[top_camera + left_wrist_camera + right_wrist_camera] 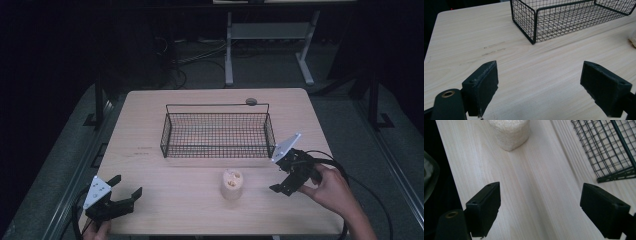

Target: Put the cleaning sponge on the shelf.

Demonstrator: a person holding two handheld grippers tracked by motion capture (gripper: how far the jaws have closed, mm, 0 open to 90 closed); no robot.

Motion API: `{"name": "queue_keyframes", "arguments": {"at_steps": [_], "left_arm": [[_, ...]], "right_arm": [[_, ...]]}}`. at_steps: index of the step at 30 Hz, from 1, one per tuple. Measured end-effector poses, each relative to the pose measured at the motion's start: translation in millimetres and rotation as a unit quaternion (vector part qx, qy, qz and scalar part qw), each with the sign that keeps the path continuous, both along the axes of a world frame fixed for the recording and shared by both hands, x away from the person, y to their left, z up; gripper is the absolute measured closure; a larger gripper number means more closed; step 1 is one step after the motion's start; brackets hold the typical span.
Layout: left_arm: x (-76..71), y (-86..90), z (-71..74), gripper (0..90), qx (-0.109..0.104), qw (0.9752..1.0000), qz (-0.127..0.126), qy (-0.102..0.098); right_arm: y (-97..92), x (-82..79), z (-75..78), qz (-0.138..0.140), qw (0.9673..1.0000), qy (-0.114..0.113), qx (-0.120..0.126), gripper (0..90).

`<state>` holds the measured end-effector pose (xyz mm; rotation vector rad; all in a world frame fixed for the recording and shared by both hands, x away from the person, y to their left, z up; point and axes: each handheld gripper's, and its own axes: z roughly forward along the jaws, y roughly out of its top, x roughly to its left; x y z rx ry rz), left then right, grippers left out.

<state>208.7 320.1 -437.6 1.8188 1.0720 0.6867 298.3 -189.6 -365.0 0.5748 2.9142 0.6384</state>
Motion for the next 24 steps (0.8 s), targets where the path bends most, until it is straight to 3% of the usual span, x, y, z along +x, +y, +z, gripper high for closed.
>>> {"name": "queue_keyframes", "arguments": {"at_steps": [13, 24], "left_arm": [[0.1, -0.8, 0.3, 14.0, 0.000, 1.0000, -0.001, -0.001], [0.0, 0.8, 0.6, 14.0, -0.003, 1.0000, 0.001, -0.001]], "right_arm": [[26.9, 5.7, 9.2, 0.033, 0.9994, 0.006, -0.010, 16.1], [62.0, 9.5, 9.5, 0.071, 0.9972, 0.009, -0.024, 15.8]]}}
